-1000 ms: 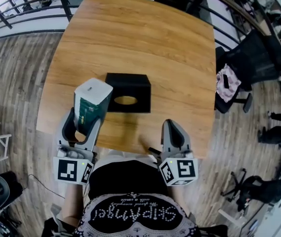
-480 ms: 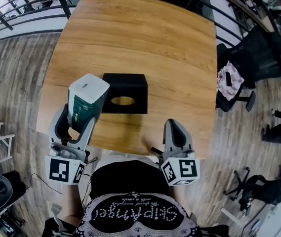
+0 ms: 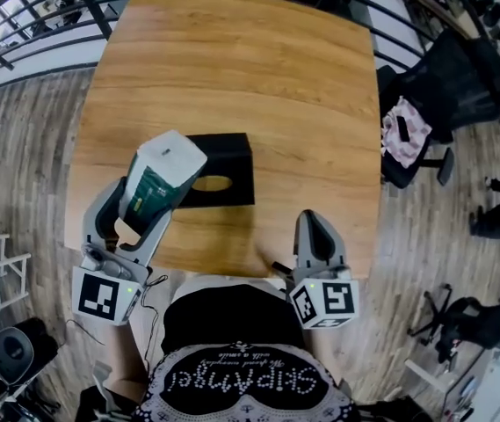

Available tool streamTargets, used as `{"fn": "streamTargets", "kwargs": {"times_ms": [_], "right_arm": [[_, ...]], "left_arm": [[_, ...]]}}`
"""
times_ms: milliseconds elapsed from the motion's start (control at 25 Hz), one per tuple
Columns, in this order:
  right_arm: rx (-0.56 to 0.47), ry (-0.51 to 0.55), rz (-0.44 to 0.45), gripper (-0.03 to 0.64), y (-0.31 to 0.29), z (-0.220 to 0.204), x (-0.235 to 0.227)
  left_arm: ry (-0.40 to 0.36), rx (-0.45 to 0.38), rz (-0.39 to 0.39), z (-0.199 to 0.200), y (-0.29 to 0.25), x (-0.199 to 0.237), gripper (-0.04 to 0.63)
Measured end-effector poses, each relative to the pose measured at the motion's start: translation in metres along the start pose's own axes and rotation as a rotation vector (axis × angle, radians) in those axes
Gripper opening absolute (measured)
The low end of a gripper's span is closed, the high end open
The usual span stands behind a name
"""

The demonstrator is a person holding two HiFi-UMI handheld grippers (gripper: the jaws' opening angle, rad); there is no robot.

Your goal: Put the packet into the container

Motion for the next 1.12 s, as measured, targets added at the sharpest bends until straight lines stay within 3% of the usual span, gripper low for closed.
{"fn": "streamTargets", "kwargs": {"times_ms": [520, 760, 960, 1120], "right_arm": [[0.008, -0.024, -0.072, 0.037, 0.014, -0.004, -0.004], [0.017, -0.032, -0.098, 0.038, 0.018, -0.010, -0.019], [0.017, -0.030, -0.113, 0.037, 0.022, -0.006, -0.002], [0.032, -0.038, -0.135, 0.037, 0.025, -0.009, -0.007]], "left_arm": [[-0.051, 0.113, -0.195, -0.006, -0.040, 0.000, 0.341], [-0.068, 0.166, -0.238, -0.019, -0.066, -0.010, 0.341], [-0.048, 0.194, -0.263, -0.030, -0.064, 0.001, 0.341], [-0.077, 0.202, -0.299, -0.042, -0.076, 0.002, 0.341]]}}
Point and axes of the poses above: the fingertips, and each gripper's own axes: y backward along the fingers, x to its left, z out of its top, the point moved 6 cm from there along y, backward along the fingers, and after that the axes turned 13 degrees about y, right-handed, at the moved point
